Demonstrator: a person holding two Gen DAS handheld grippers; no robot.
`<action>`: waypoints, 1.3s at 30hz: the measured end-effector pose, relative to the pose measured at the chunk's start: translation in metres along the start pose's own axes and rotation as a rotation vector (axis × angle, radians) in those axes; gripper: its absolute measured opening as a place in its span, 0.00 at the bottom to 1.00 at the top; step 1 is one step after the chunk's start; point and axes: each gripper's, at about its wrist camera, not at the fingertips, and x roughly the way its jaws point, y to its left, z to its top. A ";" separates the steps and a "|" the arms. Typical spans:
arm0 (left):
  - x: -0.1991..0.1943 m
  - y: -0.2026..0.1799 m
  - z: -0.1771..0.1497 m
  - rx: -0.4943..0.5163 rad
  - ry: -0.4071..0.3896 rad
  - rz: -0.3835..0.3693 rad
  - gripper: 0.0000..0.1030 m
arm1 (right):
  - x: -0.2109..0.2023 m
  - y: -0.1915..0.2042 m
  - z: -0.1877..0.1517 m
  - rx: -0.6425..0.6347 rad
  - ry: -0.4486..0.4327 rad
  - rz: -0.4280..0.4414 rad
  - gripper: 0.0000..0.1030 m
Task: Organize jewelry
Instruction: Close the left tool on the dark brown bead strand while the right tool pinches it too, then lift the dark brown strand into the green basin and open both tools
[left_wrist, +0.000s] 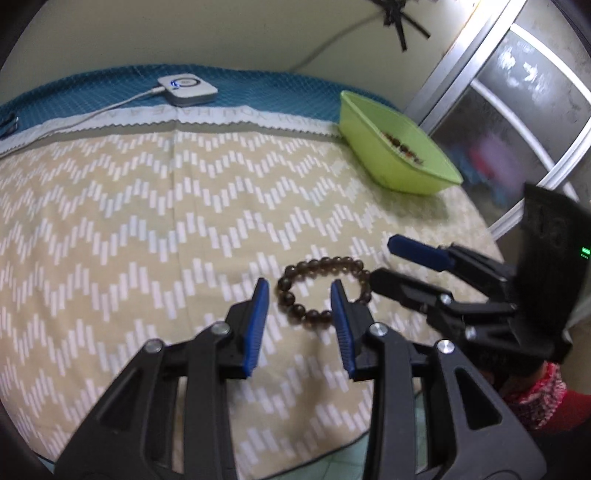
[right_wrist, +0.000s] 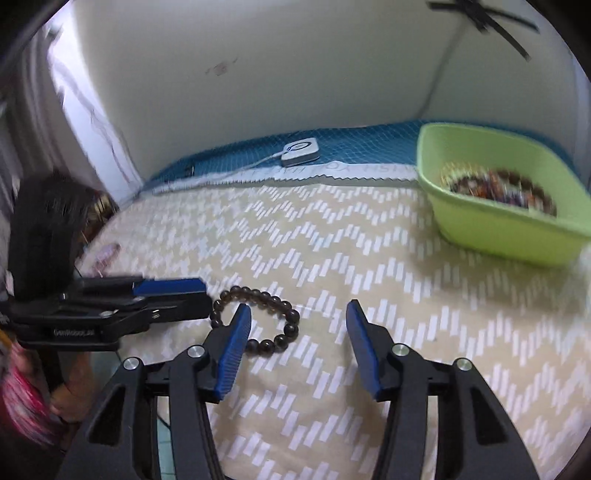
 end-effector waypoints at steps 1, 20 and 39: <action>0.003 -0.001 0.000 -0.001 0.006 -0.001 0.31 | 0.004 0.004 0.000 -0.017 0.008 -0.012 0.28; -0.011 -0.013 0.010 0.005 -0.072 -0.075 0.08 | -0.001 0.016 0.020 -0.054 -0.025 0.040 0.00; 0.055 -0.124 0.178 0.148 -0.176 -0.005 0.35 | -0.082 -0.145 0.095 0.211 -0.315 -0.274 0.23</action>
